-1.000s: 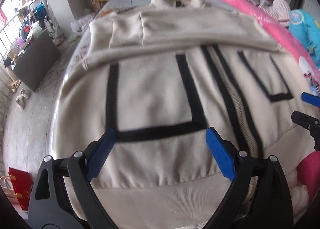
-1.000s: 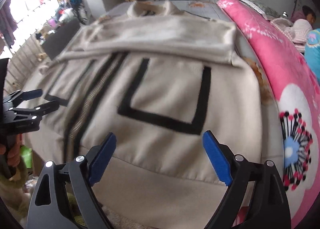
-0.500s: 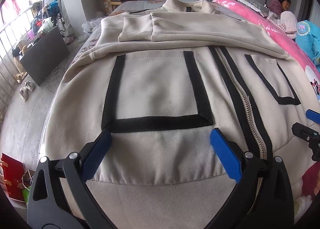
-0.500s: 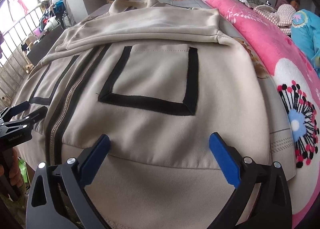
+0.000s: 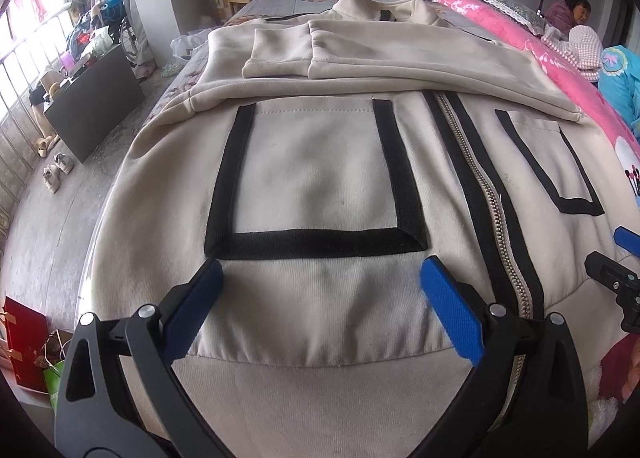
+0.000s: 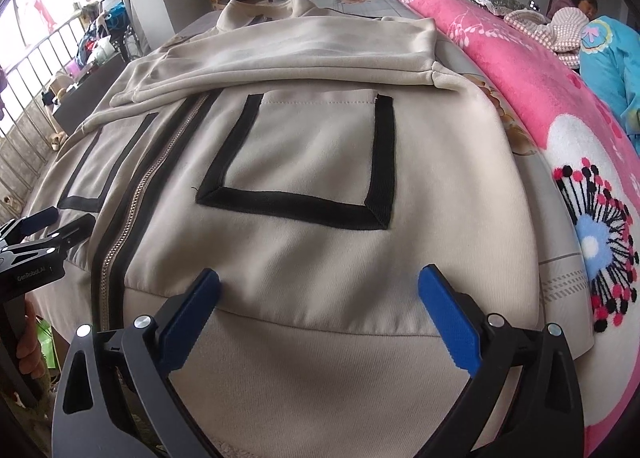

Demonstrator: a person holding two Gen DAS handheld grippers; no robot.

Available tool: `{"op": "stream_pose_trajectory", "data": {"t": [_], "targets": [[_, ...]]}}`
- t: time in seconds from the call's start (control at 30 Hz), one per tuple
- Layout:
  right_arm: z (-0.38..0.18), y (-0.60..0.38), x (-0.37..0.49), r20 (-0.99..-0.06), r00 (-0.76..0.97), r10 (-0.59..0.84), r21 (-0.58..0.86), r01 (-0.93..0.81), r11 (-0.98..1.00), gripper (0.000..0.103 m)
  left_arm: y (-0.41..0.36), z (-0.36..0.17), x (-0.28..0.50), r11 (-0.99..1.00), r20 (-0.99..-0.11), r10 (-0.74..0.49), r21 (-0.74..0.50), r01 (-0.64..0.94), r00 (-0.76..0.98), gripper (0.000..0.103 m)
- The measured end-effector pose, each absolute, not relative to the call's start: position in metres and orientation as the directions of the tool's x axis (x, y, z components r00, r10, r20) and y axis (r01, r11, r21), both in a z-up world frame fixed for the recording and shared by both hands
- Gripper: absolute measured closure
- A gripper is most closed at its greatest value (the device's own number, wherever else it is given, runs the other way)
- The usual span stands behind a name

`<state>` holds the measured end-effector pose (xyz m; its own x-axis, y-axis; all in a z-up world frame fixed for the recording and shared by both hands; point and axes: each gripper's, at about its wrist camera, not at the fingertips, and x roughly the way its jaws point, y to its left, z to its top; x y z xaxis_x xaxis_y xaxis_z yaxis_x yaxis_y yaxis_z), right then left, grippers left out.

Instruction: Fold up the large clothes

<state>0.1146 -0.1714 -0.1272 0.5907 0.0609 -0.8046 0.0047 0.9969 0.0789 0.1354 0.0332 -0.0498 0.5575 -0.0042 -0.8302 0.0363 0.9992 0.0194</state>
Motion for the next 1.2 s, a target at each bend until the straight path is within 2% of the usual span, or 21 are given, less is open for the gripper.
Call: {"op": "stream_pose_trajectory", "data": {"t": [1.2], "targets": [[-0.1255,-0.172,0.1223,-0.838,0.543,0.058,0.074,0.007,0.997,0.006,0.0297,-0.0496,0.1402,0.999,-0.863,0.029,0.015,-0.033,0.504,0.007]]}}
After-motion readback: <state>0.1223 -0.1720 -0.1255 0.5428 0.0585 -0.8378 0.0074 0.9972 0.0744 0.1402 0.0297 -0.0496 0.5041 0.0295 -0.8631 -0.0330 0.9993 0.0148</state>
